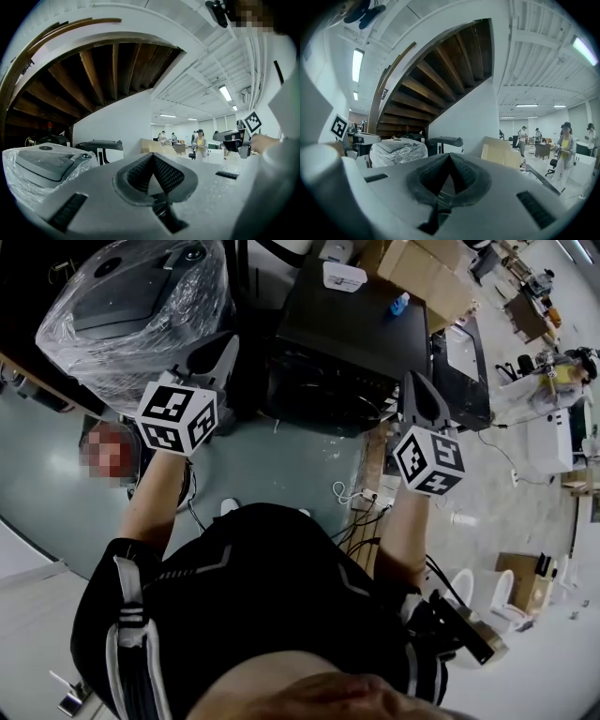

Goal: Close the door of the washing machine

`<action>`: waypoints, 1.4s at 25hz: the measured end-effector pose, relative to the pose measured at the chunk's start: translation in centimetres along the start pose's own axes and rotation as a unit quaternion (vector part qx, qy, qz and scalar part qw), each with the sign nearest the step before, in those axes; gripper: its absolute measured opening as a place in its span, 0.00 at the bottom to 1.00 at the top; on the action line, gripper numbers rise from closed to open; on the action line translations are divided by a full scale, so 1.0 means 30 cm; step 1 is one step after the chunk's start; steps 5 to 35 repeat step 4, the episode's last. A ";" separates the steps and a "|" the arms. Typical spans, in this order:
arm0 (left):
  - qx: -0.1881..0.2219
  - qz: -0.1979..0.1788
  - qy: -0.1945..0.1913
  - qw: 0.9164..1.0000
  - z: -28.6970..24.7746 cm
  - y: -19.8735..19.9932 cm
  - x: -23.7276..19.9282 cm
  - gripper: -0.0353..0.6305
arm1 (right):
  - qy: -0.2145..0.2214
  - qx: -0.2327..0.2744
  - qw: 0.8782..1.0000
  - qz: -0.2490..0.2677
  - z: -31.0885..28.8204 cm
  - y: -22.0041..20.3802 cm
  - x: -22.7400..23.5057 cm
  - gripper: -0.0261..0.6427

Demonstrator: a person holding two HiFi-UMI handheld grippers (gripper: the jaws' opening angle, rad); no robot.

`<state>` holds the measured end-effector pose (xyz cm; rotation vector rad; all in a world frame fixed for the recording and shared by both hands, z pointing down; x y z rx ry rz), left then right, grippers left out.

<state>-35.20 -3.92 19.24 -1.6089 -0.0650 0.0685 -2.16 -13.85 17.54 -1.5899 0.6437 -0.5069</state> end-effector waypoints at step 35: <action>-0.010 0.002 -0.003 1.000 0.002 -0.018 -0.003 0.06 | 0.002 0.001 1.000 -0.005 0.004 -0.005 -0.010 0.05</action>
Point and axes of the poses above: the fingertips, and each gripper's own axes: z backward along the fingers, x to its right, y out of its top, the point moved 7 cm from there along z, backward along the fingers, and after that the axes turned 5 degrees about y, right-handed, at the moved point
